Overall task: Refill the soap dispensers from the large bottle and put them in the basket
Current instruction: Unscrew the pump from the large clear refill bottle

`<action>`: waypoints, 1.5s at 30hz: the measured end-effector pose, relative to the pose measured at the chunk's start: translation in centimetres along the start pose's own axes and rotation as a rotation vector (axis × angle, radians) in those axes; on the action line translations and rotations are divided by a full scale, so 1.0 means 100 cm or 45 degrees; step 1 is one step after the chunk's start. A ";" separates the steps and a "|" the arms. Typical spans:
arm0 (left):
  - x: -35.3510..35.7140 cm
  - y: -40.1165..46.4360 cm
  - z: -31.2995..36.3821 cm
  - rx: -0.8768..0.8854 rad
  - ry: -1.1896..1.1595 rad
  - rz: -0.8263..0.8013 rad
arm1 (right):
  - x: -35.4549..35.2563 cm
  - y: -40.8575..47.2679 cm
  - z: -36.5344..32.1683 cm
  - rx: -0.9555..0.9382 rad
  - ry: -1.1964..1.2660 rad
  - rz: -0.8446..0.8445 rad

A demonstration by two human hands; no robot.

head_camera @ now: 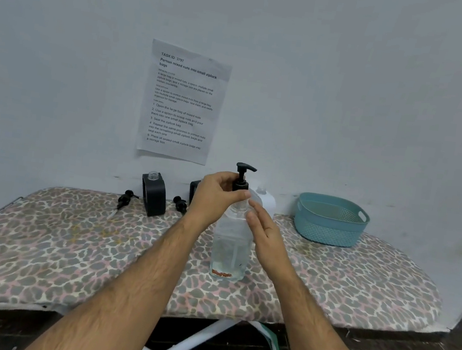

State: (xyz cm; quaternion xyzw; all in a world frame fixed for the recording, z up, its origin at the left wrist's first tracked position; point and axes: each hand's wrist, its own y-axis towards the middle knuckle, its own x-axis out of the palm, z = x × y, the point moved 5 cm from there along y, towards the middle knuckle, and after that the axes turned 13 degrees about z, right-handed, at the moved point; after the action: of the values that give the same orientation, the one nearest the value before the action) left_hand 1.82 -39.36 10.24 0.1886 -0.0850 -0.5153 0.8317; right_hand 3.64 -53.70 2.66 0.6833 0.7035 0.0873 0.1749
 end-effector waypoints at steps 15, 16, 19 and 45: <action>-0.007 0.002 0.040 0.095 0.036 0.037 | -0.006 -0.002 -0.014 0.071 -0.208 0.017; -0.008 0.002 0.043 0.104 0.033 0.042 | -0.007 -0.002 -0.015 0.069 -0.229 0.008; -0.009 0.004 0.053 0.130 0.035 0.050 | -0.008 0.001 -0.017 0.035 -0.331 -0.016; -0.041 0.009 0.118 0.202 -0.102 0.135 | -0.006 0.010 -0.023 -0.024 -0.606 -0.123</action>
State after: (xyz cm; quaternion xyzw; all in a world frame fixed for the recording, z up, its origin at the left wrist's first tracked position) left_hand -3.26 -38.04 21.64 0.2283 -0.1688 -0.4694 0.8361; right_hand 3.78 -53.95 5.21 0.6486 0.6735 -0.0779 0.3460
